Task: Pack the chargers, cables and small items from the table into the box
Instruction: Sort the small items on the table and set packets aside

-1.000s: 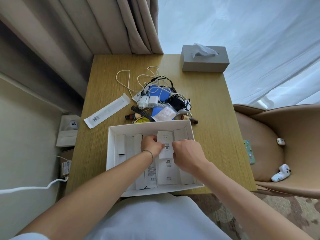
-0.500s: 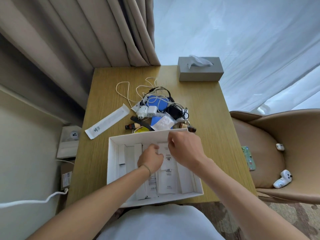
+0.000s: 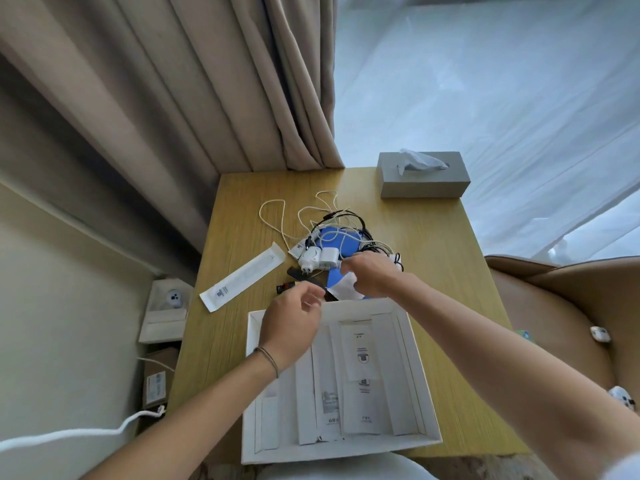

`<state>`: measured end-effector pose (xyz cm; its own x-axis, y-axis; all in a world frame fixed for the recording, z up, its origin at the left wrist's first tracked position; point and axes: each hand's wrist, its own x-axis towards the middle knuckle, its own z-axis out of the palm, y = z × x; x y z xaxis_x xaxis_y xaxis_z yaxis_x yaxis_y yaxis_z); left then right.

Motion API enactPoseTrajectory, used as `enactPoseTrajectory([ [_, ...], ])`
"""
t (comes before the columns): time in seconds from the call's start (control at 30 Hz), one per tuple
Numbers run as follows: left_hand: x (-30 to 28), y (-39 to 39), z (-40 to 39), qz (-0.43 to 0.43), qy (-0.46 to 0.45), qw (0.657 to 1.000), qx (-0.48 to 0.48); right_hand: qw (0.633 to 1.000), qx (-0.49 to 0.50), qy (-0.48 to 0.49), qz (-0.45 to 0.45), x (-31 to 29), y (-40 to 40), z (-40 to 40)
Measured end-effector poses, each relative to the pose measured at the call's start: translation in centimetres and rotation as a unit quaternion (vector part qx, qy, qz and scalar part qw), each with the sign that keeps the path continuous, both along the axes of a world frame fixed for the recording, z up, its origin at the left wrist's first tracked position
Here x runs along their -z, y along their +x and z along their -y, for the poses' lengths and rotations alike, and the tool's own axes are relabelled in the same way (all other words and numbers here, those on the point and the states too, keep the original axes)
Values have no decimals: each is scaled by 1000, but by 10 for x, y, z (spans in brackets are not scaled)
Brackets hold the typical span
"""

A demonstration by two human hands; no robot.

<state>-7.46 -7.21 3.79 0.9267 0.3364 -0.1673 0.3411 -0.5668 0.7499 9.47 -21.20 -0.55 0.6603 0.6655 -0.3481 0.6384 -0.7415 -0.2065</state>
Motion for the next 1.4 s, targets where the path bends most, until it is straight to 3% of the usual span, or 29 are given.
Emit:
enactPoseTrajectory([
  [0.2, 2, 9, -36, 8, 17, 1000, -25, 989, -84, -122, 24, 30, 10, -23],
  [0.37, 10, 12, -66, -1, 22, 999, -47, 980, -115, -140, 77, 36, 15, -29],
  [0.57, 30, 22, -104, -32, 35, 995, -85, 996, -46, -69, 37, 34, 19, -26],
  [0.73, 53, 43, -132, -93, 60, 989, -99, 990, 98, 97, -8, 10, 18, -38],
  [0.8, 62, 53, -141, -117, 79, 985, -96, 957, 194, 204, -75, 0, 13, -45],
  [0.87, 72, 61, -149, -142, 93, 982, -88, 888, 287, 306, -185, -10, 7, -51],
  [0.93, 81, 67, -156, -160, 105, 979, -76, 815, 348, 372, -274, -18, -2, -55],
  [1.0, 89, 72, -163, -174, 124, 975, -64, 771, 373, 405, -321, -22, -11, -57],
  [1.2, 114, 79, -183, -207, 184, 960, -36, 717, 396, 446, -362, -26, -41, -54],
  [1.4, 134, 75, -186, -194, 221, 955, -36, 701, 396, 466, -366, -26, -61, -43],
])
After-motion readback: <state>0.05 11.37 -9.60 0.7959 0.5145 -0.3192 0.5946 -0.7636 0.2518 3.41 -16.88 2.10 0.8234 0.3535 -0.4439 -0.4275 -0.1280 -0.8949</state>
